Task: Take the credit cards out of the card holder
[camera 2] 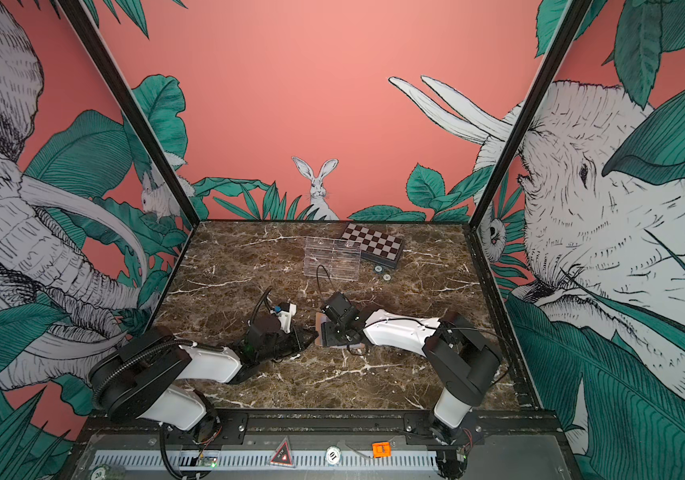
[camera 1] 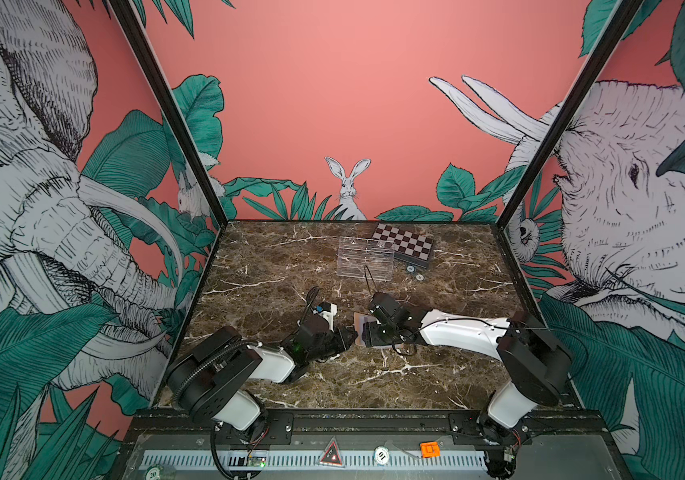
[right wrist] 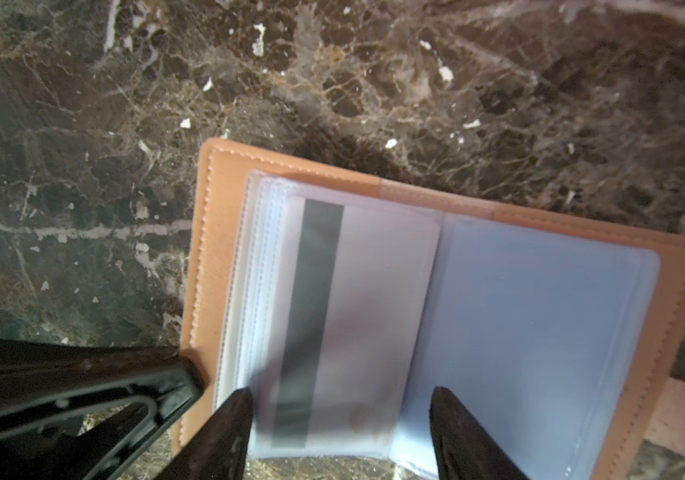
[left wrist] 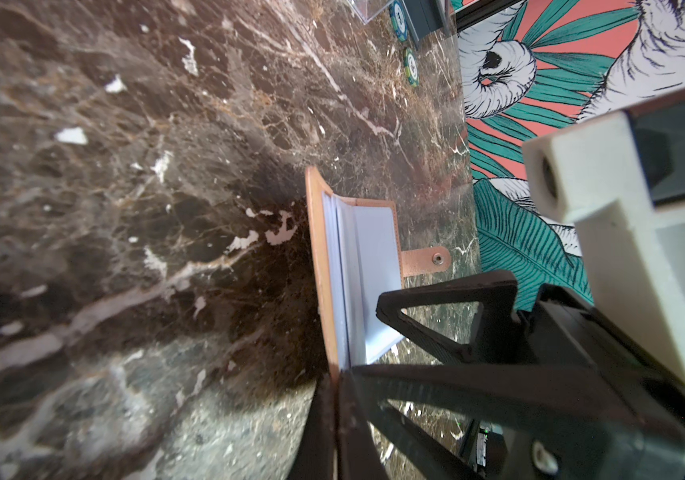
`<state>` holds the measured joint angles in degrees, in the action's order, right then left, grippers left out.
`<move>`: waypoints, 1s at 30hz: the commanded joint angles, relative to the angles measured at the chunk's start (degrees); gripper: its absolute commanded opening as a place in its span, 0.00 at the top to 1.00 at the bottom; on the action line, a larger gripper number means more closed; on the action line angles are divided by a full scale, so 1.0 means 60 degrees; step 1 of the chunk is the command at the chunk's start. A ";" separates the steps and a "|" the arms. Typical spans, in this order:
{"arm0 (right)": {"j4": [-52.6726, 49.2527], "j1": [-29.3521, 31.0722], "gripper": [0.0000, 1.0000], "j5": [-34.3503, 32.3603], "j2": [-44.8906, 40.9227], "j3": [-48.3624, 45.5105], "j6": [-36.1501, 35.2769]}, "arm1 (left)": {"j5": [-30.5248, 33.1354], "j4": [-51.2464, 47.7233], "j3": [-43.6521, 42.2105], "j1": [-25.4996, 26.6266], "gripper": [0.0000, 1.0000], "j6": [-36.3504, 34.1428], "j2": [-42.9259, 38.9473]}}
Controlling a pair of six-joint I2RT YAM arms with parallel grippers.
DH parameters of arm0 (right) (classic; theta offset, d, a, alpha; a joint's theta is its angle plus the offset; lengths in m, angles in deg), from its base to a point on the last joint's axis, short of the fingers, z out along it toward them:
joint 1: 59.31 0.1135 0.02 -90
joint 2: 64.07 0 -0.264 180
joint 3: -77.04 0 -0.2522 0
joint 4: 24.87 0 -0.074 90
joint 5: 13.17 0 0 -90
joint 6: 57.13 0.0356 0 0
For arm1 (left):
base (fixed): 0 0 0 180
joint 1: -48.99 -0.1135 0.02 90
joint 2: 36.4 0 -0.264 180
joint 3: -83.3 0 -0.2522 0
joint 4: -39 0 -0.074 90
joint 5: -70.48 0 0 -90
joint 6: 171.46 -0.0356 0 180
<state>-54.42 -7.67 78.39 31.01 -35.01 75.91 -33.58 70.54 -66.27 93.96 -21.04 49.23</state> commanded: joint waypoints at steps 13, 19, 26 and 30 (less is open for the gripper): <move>-0.1027 0.0037 0.48 -0.1373 -0.0397 0.0227 0.0089 | 0.0067 -0.0038 -0.0112 0.0049 1.00 -0.0136 -0.0287; -0.1167 0.0036 0.48 -0.1652 -0.0482 0.0167 0.0073 | 0.0051 -0.0057 -0.0112 0.0049 1.00 -0.0165 -0.0282; -0.1265 -0.0042 0.48 -0.1770 -0.1035 0.0044 0.0058 | 0.0032 -0.0174 -0.0060 0.0049 1.00 -0.0238 -0.0311; -0.1237 -0.0107 0.48 -0.1740 -0.1183 -0.0103 0.0040 | 0.0029 -0.0323 -0.0010 0.0058 1.00 -0.0329 -0.0351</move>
<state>-60.63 -7.89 69.56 25.38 -34.59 76.15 -33.60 69.82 -66.27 93.96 -21.72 48.86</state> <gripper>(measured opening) 0.518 0.047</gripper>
